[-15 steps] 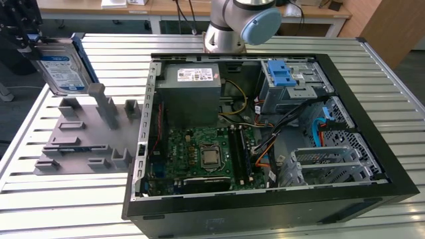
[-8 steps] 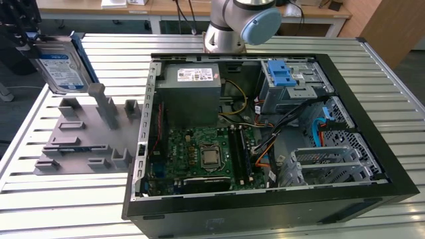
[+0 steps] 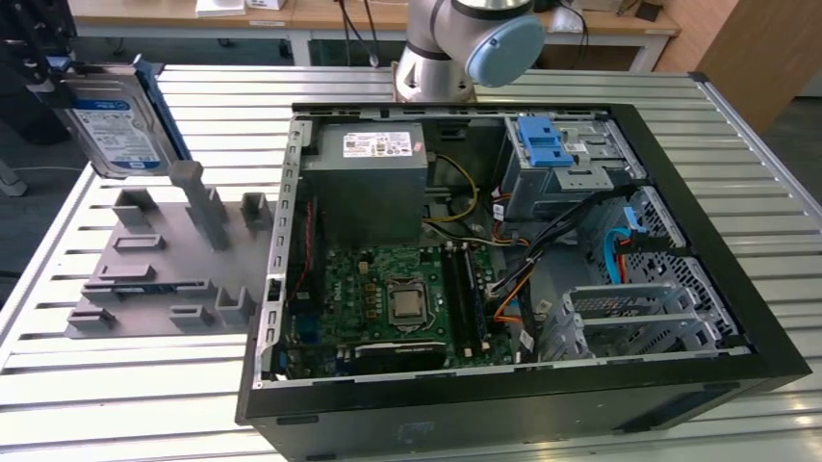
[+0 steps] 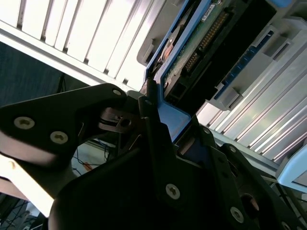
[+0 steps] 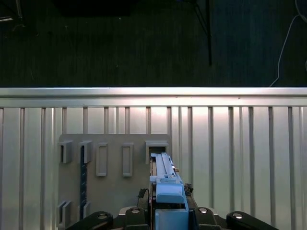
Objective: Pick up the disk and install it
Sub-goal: 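Pick up the disk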
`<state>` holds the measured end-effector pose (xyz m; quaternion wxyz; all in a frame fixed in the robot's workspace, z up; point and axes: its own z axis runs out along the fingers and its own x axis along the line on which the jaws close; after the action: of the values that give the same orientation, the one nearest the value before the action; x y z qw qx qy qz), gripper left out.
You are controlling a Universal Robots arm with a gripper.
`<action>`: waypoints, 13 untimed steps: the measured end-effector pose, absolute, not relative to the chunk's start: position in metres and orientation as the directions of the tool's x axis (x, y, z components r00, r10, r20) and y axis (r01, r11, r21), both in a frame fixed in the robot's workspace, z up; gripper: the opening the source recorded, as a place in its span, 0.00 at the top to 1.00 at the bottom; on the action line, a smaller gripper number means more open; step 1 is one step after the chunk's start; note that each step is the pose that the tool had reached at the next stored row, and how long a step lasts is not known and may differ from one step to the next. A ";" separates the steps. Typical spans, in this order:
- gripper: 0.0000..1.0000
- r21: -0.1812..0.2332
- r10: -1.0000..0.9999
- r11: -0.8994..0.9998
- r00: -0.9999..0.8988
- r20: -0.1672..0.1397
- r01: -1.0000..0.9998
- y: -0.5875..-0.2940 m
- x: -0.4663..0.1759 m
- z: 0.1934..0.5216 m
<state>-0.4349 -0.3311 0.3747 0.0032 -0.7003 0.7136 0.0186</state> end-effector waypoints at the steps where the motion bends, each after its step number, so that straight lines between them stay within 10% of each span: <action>1: 0.64 0.022 -0.999 0.018 -0.019 -0.031 -1.000 -0.331 -0.435 0.376; 13: 0.64 0.022 -0.999 0.018 -0.019 -0.031 -1.000 -0.331 -0.435 0.383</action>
<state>-0.4349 -0.3311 0.3830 0.0032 -0.7003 0.7136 0.0186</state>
